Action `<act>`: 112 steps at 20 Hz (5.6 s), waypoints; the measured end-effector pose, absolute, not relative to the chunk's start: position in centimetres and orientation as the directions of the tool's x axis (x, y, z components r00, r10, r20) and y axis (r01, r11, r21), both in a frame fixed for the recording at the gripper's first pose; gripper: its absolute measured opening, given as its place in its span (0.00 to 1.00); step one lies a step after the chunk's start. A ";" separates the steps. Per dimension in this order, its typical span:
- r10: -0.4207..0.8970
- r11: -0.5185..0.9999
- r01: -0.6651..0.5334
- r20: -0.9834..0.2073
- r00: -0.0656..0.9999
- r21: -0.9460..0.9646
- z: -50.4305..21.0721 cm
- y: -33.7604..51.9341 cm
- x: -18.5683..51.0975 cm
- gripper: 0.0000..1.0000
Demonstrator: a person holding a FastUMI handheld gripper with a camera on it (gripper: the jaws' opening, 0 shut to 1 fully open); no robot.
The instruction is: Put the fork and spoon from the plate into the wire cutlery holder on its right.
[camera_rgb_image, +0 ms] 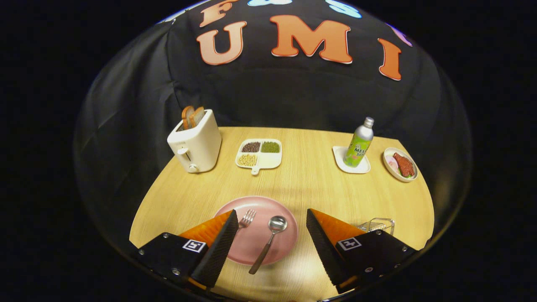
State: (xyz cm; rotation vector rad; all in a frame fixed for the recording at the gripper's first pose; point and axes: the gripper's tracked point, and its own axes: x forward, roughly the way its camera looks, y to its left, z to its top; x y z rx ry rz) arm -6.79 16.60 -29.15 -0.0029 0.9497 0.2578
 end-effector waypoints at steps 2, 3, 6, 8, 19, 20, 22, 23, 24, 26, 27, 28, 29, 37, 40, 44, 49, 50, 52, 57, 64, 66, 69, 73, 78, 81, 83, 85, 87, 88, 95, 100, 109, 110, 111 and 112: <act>0.204 0.968 -0.230 -0.854 0.478 0.102 -31.6 17.0 -7.9 0.96; 0.194 0.967 -0.239 -0.877 0.440 0.094 -32.6 17.1 -8.5 0.96; 0.169 0.965 -0.245 -0.930 0.326 0.090 -35.2 17.9 -10.4 0.90; 0.146 0.967 -0.243 -0.953 0.264 0.081 -36.9 18.1 -11.5 0.85; 0.055 0.981 -0.186 -0.998 0.018 0.051 -41.9 17.8 -14.4 0.43; 0.048 0.983 -0.178 -0.999 0.000 0.047 -42.1 17.7 -14.7 0.33; 0.049 0.984 -0.172 -0.999 -0.020 0.051 -42.5 17.9 -14.8 0.22; 0.049 0.983 -0.174 -0.998 -0.025 0.053 -42.5 17.8 -14.7 0.20; 0.052 0.984 -0.171 -0.998 -0.028 0.056 -42.5 17.9 -14.7 0.18; 0.062 0.985 -0.160 -0.998 -0.032 0.067 -42.6 18.0 -14.6 0.13; 0.068 0.985 -0.157 -0.997 -0.039 0.073 -42.6 18.0 -14.6 0.11; 0.072 0.985 -0.156 -0.997 -0.042 0.077 -42.6 18.0 -14.6 0.09; 0.076 0.984 -0.161 -0.996 -0.043 0.082 -42.6 18.0 -14.6 0.08; 0.079 0.982 -0.171 -0.997 0.019 0.075 -41.1 17.0 -14.4 0.05; 0.113 0.985 -0.135 -0.992 0.047 0.106 -39.8 16.8 -14.2 0.05; 0.128 0.989 -0.093 -0.985 0.113 0.118 -37.2 14.9 -13.6 0.05; 0.125 0.992 -0.005 -0.973 0.194 0.126 -33.9 11.1 -13.4 0.05; 0.123 0.992 0.013 -0.970 0.211 0.129 -33.1 10.3 -13.3 0.06; 0.112 0.991 0.042 -0.962 0.248 0.126 -31.5 8.4 -13.2 0.05; 0.057 0.990 0.111 -0.955 0.291 0.092 -29.5 3.1 -14.2 0.05; 0.013 0.984 0.170 -0.978 0.208 0.049 -31.8 -2.6 -17.6 0.05; 0.010 0.987 0.153 -0.983 0.184 0.039 -32.7 -3.3 -17.6 0.05; 0.042 0.989 0.137 -0.991 0.128 0.060 -33.5 -3.1 -17.8 0.05; 0.042 0.991 0.125 -0.994 0.097 0.054 -33.9 -3.9 -16.8 0.06; 0.062 0.990 0.126 -0.996 0.060 0.069 -33.8 -4.4 -16.0 0.07; 0.072 0.990 0.119 -0.997 0.042 0.076 -34.0 -4.5 -15.8 0.07; 0.068 0.992 0.108 -0.997 0.028 0.071 -34.1 -4.7 -16.1 0.07; 0.077 0.992 0.102 -0.997 0.016 0.078 -34.1 -4.8 -16.1 0.07; 0.081 0.990 0.116 -0.997 0.001 0.081 -34.5 -4.6 -16.0 0.07; 0.086 0.989 0.119 -0.996 0.002 0.086 -34.5 -4.6 -15.8 0.07; 0.065 0.990 0.123 -0.997 0.042 0.069 -34.9 -4.7 -12.8 0.11; 0.050 0.988 0.135 -0.985 0.165 0.073 -34.3 -4.4 -10.1 0.11; 0.075 0.984 0.090 -0.809 0.583 0.156 -27.7 -1.8 -3.3 0.29; 0.077 0.984 0.078 -0.779 0.623 0.160 -26.9 -1.4 -2.8 0.35; 0.071 0.985 0.071 -0.747 0.661 0.157 -26.0 -1.1 -2.3 0.41; 0.067 0.986 0.061 -0.712 0.699 0.153 -25.2 -0.9 -2.0 0.54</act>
